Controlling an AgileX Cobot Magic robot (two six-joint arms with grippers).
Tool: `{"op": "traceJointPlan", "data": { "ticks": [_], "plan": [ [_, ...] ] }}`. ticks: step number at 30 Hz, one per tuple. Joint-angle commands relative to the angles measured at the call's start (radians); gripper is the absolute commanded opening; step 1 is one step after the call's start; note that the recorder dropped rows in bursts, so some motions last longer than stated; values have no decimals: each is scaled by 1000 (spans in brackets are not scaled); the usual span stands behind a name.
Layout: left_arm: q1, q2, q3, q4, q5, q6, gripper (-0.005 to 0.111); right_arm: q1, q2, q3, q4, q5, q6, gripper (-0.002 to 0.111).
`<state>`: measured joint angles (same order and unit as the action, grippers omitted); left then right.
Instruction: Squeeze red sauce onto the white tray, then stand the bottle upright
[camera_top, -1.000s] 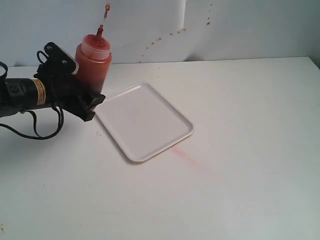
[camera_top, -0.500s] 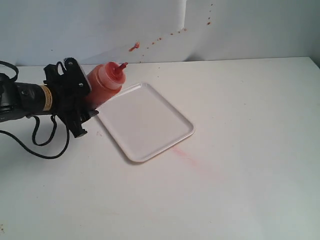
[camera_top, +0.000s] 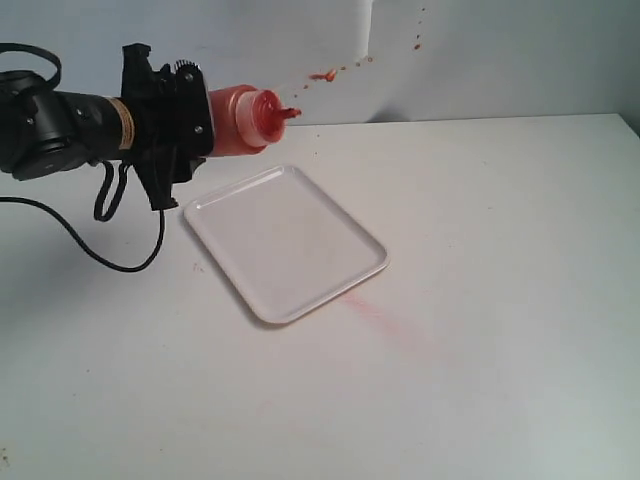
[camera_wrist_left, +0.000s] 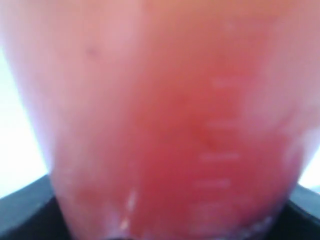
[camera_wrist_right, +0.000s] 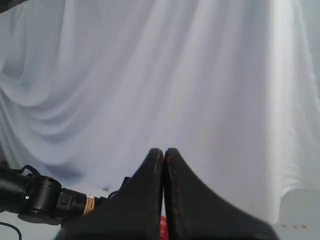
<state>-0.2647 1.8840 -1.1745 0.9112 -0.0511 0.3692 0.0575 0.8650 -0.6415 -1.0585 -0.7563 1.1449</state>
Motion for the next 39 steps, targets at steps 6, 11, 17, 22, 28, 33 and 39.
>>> {"op": "traceJointPlan", "data": {
  "ticks": [6,11,17,22,28,33,39],
  "plan": [
    [-9,-23,-78,170,153,151,0,3,669,-462,-265,-305,94,0],
    [-9,-23,-87,319,164,154,0,3,887,-624,-390,-351,145,19],
    [-9,-23,-87,471,164,154,0,61,1027,-710,-451,-252,112,84],
    [-14,-23,-104,614,233,154,0,194,1055,-765,-535,27,120,105],
    [-19,-23,-134,672,241,152,0,332,1098,-867,-533,171,206,105],
    [-30,-23,-134,695,225,158,0,352,1159,-967,-567,163,289,105],
    [-43,-23,-116,767,208,163,0,352,1223,-984,-686,160,307,105]
  ]
}}
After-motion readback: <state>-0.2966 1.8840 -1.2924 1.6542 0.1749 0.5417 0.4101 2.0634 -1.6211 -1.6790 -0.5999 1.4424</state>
